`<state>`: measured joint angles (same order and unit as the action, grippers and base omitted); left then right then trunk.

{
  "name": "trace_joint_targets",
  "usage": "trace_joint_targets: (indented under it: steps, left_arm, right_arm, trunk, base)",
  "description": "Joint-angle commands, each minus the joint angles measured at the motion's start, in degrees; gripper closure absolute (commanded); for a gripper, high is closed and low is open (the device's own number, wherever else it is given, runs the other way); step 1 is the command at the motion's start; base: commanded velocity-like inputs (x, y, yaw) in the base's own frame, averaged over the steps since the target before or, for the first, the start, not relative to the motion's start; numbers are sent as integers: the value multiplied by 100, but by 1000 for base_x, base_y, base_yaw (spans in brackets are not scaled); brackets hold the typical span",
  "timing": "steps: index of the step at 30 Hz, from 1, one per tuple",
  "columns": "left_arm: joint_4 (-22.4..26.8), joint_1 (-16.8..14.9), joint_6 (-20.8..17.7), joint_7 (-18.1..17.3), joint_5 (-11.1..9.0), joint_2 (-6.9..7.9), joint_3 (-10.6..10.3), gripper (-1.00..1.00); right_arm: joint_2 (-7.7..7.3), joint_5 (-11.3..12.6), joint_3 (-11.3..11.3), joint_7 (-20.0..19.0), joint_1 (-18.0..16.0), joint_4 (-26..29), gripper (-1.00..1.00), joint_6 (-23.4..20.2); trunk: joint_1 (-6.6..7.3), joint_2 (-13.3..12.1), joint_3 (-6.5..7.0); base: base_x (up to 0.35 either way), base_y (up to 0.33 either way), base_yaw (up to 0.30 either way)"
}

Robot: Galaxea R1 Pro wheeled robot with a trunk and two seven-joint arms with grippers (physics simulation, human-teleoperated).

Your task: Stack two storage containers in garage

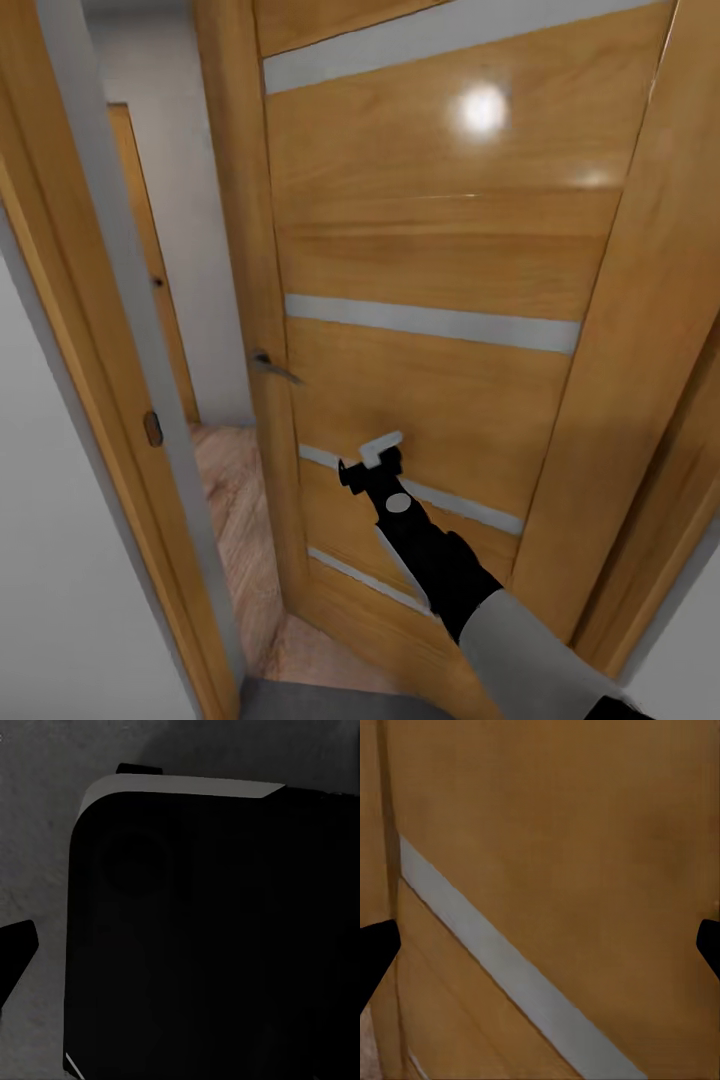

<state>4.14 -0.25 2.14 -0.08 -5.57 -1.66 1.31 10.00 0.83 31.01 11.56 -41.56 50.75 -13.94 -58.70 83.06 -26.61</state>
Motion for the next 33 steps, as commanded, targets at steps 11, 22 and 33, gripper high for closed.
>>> trace_joint_targets:
  steps: [11,22,33]
  left_arm:
    - [-1,-1,15,-1,-59,-2,9,-100]
    - [-1,-1,14,-1,-59,-2,9,-100]
    - [-1,-1,19,-1,-59,-1,9,-100]
  right_arm:
    - [0,-332,-141,617,-588,-1033,-100,5]
    - [0,-641,-146,944,-590,-1380,-100,118]
    - [0,-672,-145,1051,-590,-1392,-100,637]
  trunk:
    - [-3,2,-6]
    - [-3,2,-6]
    - [-3,2,-6]
  base:
    - [279,0,0]
    - [279,0,0]
    - [192,0,0]
